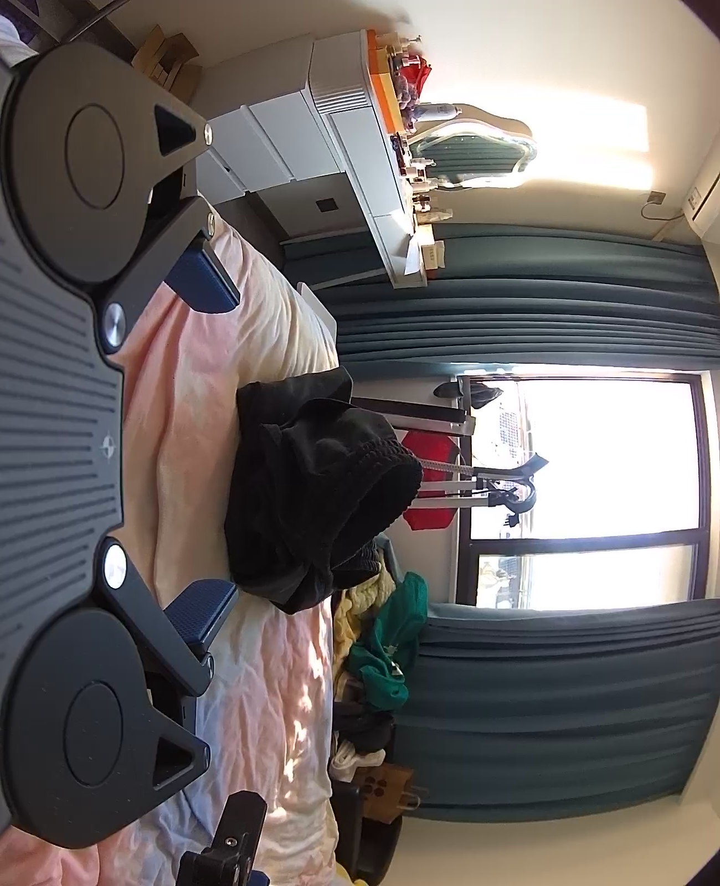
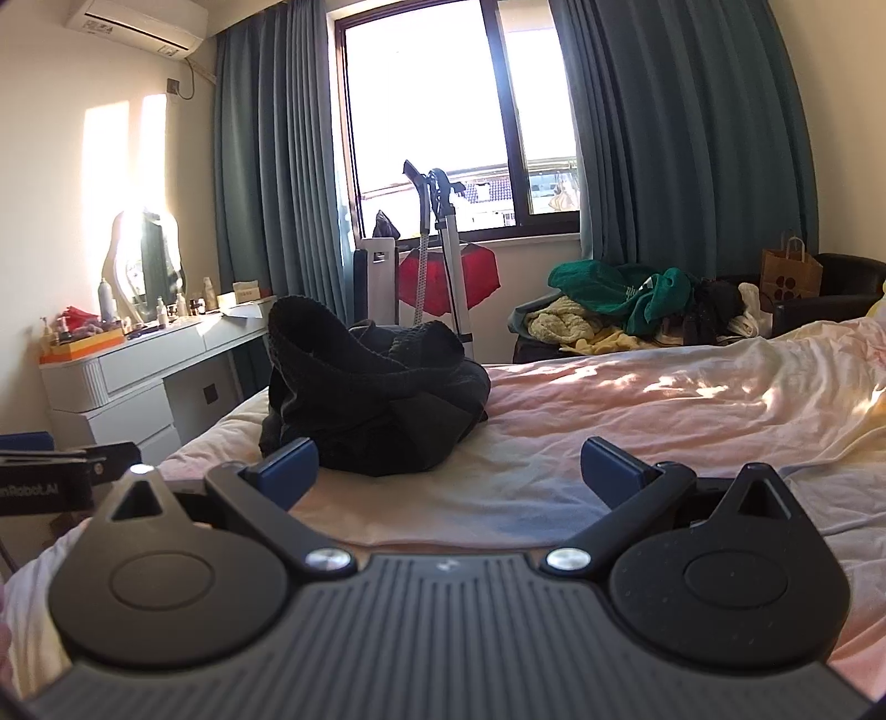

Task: Fold clothes
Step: 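Move both grippers toward the black sweatpants on the bed, then grasp one elastic cuff with the left gripper while the right gripper grasps the other cuff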

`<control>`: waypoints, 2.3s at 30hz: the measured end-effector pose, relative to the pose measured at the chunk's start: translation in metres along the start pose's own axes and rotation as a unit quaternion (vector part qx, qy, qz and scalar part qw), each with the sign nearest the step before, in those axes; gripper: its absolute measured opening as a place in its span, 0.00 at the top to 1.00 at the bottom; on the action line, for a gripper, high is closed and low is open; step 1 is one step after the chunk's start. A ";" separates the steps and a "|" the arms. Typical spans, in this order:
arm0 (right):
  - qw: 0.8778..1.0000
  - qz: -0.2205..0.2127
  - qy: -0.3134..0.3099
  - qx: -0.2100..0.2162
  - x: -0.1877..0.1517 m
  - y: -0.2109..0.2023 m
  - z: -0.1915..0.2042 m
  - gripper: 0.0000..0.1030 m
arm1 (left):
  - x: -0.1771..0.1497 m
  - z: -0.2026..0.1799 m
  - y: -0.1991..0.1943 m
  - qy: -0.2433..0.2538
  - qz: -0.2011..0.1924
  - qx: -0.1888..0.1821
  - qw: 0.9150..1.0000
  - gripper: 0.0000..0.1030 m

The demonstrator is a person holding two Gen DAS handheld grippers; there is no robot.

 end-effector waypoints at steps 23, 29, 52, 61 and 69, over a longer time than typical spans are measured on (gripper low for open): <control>1.000 -0.006 0.025 -0.008 -0.006 0.006 -0.015 0.00 | -0.021 -0.006 0.013 -0.010 0.007 -0.009 1.000 0.00; 1.000 0.003 0.026 -0.010 -0.005 0.007 -0.016 0.00 | -0.024 -0.006 0.013 -0.009 0.003 -0.005 1.000 0.00; 0.998 0.014 0.049 -0.023 -0.008 0.015 -0.043 0.00 | -0.013 -0.018 0.115 -0.091 0.117 -0.047 0.988 0.00; 0.996 0.021 0.051 -0.073 -0.020 0.026 -0.058 0.00 | 0.025 -0.023 0.204 -0.169 0.089 -0.012 0.982 0.00; 0.991 0.055 0.112 -0.052 -0.047 0.062 -0.078 0.00 | 0.065 -0.045 0.264 -0.239 0.057 -0.011 0.969 0.00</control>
Point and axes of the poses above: each gripper's, at about its wrist camera, not at the fingertips, and y roughly the way its jaws point, z to its left, x to its top, the point moved 3 cm from there along y, roughly the way its jaws point, and after that the axes turned 14 degrees about -y, right-handed, at the moved point
